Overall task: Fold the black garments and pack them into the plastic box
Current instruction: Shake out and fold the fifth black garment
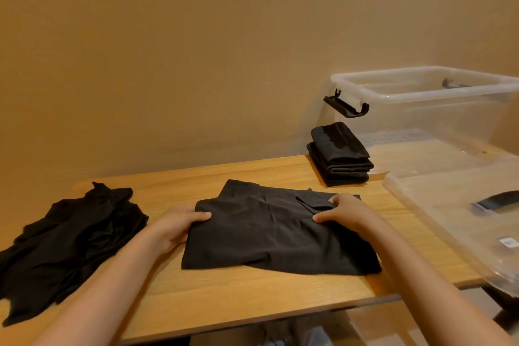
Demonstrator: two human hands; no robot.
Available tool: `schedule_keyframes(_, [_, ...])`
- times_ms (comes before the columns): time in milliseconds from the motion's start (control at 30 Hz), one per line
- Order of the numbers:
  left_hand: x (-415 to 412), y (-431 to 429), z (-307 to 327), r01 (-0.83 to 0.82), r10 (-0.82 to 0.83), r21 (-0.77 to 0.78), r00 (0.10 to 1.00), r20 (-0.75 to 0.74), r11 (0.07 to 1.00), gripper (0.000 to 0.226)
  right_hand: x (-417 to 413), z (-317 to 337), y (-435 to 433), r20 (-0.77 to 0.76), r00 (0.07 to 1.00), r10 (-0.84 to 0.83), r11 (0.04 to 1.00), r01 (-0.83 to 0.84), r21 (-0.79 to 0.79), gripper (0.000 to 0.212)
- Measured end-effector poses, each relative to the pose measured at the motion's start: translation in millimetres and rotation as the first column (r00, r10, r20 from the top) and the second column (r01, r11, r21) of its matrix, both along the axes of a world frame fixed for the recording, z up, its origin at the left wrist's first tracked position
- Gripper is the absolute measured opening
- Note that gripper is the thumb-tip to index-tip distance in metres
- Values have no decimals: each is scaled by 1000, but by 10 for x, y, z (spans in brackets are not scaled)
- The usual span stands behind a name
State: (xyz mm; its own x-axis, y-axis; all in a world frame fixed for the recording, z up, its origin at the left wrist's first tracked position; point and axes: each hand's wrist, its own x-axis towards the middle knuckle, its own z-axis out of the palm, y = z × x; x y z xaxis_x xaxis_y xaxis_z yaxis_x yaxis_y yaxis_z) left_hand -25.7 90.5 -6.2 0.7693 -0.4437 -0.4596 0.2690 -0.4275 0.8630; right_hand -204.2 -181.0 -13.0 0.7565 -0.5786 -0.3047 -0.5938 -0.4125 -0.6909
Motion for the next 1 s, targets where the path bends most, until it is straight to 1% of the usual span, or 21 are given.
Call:
schedule_keyframes(67, [3,12,-3,-22,23,-57,999,22,998,17,-9,-17,-12,32,997,-63,997,62,34,34])
schedule_keyframes(133, [16,19,9,-54,55,-89,999,1,995,20,-46,-47,-77,50,983,-179,976,171,136,30])
schedule_keyframes(200, [4,9,28,-68,67,-70,997,-26,995,20,-87,-47,-144,54,953,-298,922,273,274,31])
schedule_keyframes(267, [-25,-24,32,-50,47,-56,997,-54,997,20,-89,4,-201,63,947,-314,881,266,392,39])
schedule_keyframes(300, [-45,-42,29,-40,37,-52,997,-63,998,19,-75,27,-224,53,959,-278,885,234,403,46])
schedule_keyframes(333, [-56,-53,18,-37,35,-42,998,-62,998,17,-52,42,-247,27,974,-227,905,201,376,55])
schedule_keyframes(400, [-75,-64,-6,-44,43,-23,997,-57,999,16,38,44,-266,-16,990,-138,945,137,296,71])
schedule_keyframes(433, [-78,-61,-12,-53,52,-21,997,-64,998,16,96,44,-259,-11,992,-124,959,123,257,73])
schedule_keyframes(467, [-79,-58,-12,-60,58,-25,996,-75,998,16,160,37,-256,12,991,-134,967,128,222,69])
schedule_keyframes(500, [-77,-55,-6,-67,63,-37,994,-94,997,15,217,34,-251,45,987,-155,972,144,187,60])
schedule_keyframes(567, [-68,-45,10,-84,70,-84,985,-160,993,14,315,18,-269,103,974,-200,969,182,165,39])
schedule_keyframes(600, [-64,-49,19,-89,69,-103,980,-185,991,14,353,14,-289,118,969,-217,966,196,169,32])
schedule_keyframes(633, [-65,-56,33,-84,61,-111,979,-193,990,16,382,15,-311,123,967,-224,964,202,174,28])
schedule_keyframes(700, [-61,-85,51,-60,43,-102,986,-159,993,19,412,37,-344,106,968,-227,961,204,189,28])
schedule_keyframes(733, [-59,-102,57,-50,37,-100,991,-127,994,19,413,52,-358,87,969,-232,957,212,200,31])
schedule_keyframes(800, [-57,-136,78,-53,45,-126,997,-64,991,18,392,94,-381,76,967,-244,941,217,260,47])
schedule_keyframes(867, [-36,-153,104,-73,65,-211,997,-43,975,15,351,158,-404,107,960,-259,914,208,349,59])
schedule_keyframes(900, [-22,-158,128,-76,68,-260,997,-40,963,15,332,200,-420,129,955,-266,901,199,385,60])
schedule_keyframes(933, [-9,-168,164,-71,65,-305,997,-32,950,16,312,262,-419,155,950,-272,889,186,418,57])
schedule_keyframes(1000, [33,-180,272,-66,66,-395,998,-15,916,17,265,433,-374,224,931,-287,861,149,486,39])
